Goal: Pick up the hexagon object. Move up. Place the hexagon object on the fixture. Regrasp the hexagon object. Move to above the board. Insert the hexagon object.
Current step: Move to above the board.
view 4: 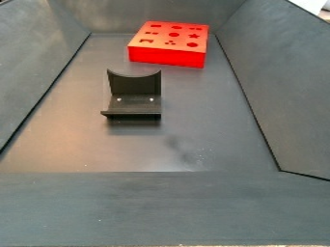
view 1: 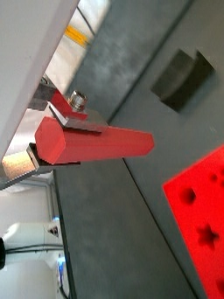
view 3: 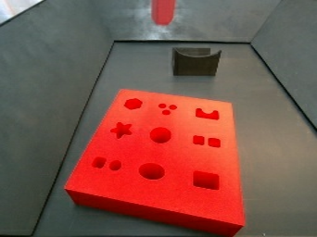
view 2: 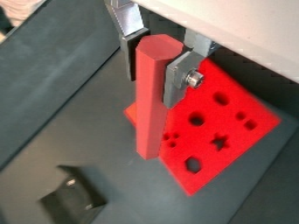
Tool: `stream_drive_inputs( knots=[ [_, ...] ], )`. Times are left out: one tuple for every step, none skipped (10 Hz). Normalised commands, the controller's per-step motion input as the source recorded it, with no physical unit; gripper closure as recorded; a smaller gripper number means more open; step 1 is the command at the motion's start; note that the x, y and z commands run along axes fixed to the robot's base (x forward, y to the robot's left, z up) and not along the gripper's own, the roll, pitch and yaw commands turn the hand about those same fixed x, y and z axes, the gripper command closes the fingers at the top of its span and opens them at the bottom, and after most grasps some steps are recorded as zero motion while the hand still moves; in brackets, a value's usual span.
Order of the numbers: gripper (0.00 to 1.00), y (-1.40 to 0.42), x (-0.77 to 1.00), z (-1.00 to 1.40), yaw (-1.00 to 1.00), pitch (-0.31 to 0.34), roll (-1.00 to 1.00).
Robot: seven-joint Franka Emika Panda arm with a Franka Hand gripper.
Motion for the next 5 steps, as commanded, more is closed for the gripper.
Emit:
stream_drive_inputs(
  knots=[
    [1.0,0.04,-0.06,0.01,-0.04,0.06,-1.0],
    [1.0,0.04,-0.06,0.0,-0.04,0.046,-0.97],
    [1.0,0.04,-0.05,0.0,-0.02,0.015,-0.66],
    [1.0,0.03,-0.05,0.0,-0.01,-0.002,-0.51],
    [1.0,0.02,-0.04,0.0,-0.01,-0.015,-0.29]
  ],
)
